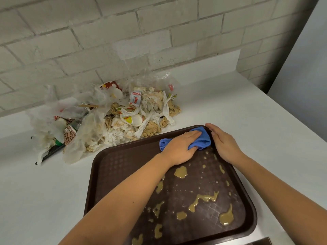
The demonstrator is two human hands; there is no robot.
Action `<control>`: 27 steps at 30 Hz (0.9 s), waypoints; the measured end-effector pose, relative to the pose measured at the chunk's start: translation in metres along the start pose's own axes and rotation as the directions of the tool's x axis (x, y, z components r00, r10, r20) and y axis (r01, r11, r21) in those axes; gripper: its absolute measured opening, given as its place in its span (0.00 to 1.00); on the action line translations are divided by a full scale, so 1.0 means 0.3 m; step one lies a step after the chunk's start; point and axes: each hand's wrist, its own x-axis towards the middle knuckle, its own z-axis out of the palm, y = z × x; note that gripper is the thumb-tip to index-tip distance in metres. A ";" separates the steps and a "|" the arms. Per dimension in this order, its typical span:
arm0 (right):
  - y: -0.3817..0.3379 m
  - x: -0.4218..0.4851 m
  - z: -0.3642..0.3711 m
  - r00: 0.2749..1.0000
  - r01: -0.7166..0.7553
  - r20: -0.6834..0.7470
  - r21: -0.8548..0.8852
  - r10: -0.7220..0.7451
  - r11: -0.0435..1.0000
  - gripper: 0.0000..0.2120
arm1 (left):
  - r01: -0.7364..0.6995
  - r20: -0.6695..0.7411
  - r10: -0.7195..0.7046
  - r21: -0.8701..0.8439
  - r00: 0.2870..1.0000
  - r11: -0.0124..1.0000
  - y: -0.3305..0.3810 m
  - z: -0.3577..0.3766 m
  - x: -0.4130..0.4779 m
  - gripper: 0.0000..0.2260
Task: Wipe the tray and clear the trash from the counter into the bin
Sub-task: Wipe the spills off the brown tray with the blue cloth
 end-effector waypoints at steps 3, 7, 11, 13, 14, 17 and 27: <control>0.009 -0.002 0.004 1.000 -0.004 0.009 0.049 0.003 0.999 0.20 | -0.026 -0.008 0.026 0.001 1.000 1.000 0.006 0.020 0.023 0.24; 0.004 0.004 0.011 1.000 -0.023 -0.007 0.148 0.024 0.989 0.22 | -0.082 -0.039 0.082 0.024 0.996 0.996 -0.002 0.039 0.020 0.24; 0.009 0.010 0.013 0.999 -0.039 -0.016 0.262 0.045 0.964 0.23 | -0.126 -0.011 0.127 0.011 0.992 0.992 0.014 0.044 0.015 0.23; 0.014 0.011 0.013 0.999 -0.036 -0.017 0.274 0.042 0.961 0.24 | -0.139 0.007 0.139 0.011 0.990 0.990 0.021 0.044 0.009 0.23; 0.014 0.010 0.013 0.999 -0.034 -0.019 0.285 0.041 0.958 0.24 | -0.145 0.009 0.145 0.010 0.989 0.989 0.025 0.043 0.005 0.23; 0.006 0.008 0.011 0.998 -0.028 -0.051 0.332 0.047 0.943 0.24 | -0.180 0.005 0.180 -0.002 0.984 0.984 0.047 0.033 -0.009 0.22; -0.004 0.013 0.008 0.995 -0.019 -0.089 0.332 0.052 0.943 0.23 | -0.294 0.014 0.296 -0.059 0.955 0.954 0.103 0.052 -0.086 0.10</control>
